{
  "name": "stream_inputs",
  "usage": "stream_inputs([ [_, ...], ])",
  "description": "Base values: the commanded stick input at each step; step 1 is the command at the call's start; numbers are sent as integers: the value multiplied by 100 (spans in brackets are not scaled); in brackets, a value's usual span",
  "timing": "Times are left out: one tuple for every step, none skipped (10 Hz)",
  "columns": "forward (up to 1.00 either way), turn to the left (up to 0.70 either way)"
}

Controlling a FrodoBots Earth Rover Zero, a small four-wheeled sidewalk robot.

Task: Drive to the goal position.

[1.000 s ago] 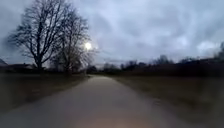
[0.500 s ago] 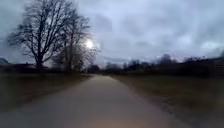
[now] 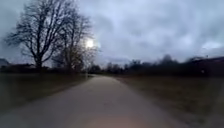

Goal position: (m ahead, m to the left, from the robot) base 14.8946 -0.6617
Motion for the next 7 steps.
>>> stream_inputs([
  [100, 4],
  [100, 4],
  [100, 4],
  [100, 4],
  [100, 4],
  [100, 4],
  [100, 4],
])
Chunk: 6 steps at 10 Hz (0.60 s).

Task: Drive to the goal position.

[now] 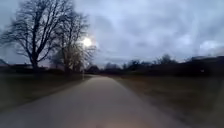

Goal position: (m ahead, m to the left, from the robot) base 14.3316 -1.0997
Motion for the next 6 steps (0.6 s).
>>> stream_inputs([
  [100, 4],
  [100, 10],
  [100, 44],
  [100, 44],
  [100, 35],
  [100, 26],
])
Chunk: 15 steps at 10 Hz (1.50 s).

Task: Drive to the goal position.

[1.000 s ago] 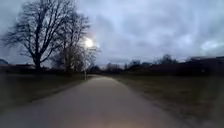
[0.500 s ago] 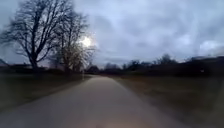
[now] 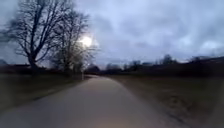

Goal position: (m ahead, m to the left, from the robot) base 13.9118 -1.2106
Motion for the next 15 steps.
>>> stream_inputs([
  [100, 4],
  [100, 4],
  [100, 4],
  [100, 4],
  [100, 4],
  [100, 4],
  [100, 4],
  [100, 4],
  [100, 4],
  [100, 4],
  [100, 4],
  [100, 4],
  [100, 4],
  [100, 4],
  [100, 4],
])
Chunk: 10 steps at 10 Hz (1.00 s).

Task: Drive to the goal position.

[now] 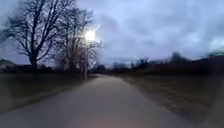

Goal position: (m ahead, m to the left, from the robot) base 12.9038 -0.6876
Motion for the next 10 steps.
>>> stream_inputs([
  [100, 4],
  [100, 4],
  [100, 4],
  [100, 4],
  [100, 4],
  [100, 4],
  [100, 4],
  [100, 4],
  [100, 4],
  [100, 4],
])
